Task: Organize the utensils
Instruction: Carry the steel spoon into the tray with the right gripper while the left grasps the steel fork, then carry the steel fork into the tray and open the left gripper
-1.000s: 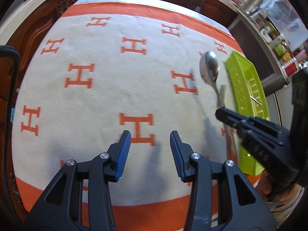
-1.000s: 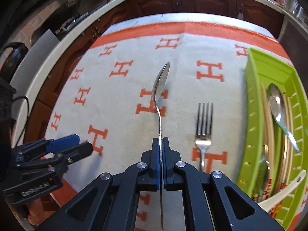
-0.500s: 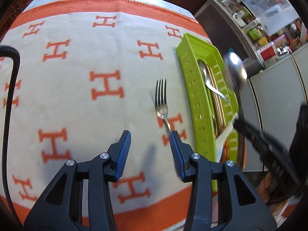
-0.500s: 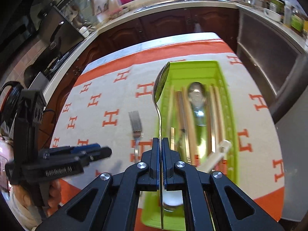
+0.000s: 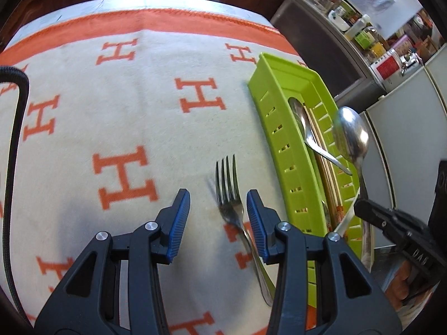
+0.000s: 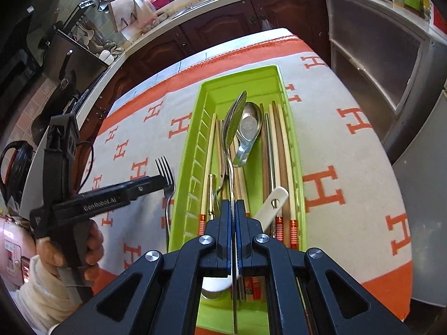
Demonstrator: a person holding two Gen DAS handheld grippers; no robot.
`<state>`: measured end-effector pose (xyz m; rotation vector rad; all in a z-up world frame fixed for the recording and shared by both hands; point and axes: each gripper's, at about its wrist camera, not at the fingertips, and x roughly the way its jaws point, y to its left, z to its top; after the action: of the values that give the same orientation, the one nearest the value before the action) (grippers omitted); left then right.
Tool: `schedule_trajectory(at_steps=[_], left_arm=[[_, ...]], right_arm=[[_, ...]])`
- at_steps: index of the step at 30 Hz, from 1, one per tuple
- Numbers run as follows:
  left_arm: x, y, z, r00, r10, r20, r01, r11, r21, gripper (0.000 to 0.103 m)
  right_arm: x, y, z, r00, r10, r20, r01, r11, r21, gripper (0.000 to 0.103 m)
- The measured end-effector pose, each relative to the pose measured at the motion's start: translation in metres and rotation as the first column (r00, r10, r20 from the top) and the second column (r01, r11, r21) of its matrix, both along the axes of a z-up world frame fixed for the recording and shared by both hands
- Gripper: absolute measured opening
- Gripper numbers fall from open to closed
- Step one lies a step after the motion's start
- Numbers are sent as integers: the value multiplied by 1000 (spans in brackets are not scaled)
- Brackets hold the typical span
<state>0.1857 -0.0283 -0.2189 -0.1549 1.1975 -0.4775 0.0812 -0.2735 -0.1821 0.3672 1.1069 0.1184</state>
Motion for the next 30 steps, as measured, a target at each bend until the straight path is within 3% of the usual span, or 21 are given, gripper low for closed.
schedule_trajectory(at_steps=[7, 21, 30], left_arm=[[11, -3, -8, 998, -20, 53, 24, 997, -79, 43], [7, -9, -14, 986, -92, 137, 115, 979, -166, 43], [0, -6, -24, 982, -108, 154, 137, 972, -193, 11]], right_arm=[[40, 9, -14, 999, 0, -39, 2, 999, 52, 2], [78, 31, -39, 996, 12, -84, -10, 1000, 25, 5], [65, 38, -28, 999, 15, -47, -14, 1000, 26, 17]])
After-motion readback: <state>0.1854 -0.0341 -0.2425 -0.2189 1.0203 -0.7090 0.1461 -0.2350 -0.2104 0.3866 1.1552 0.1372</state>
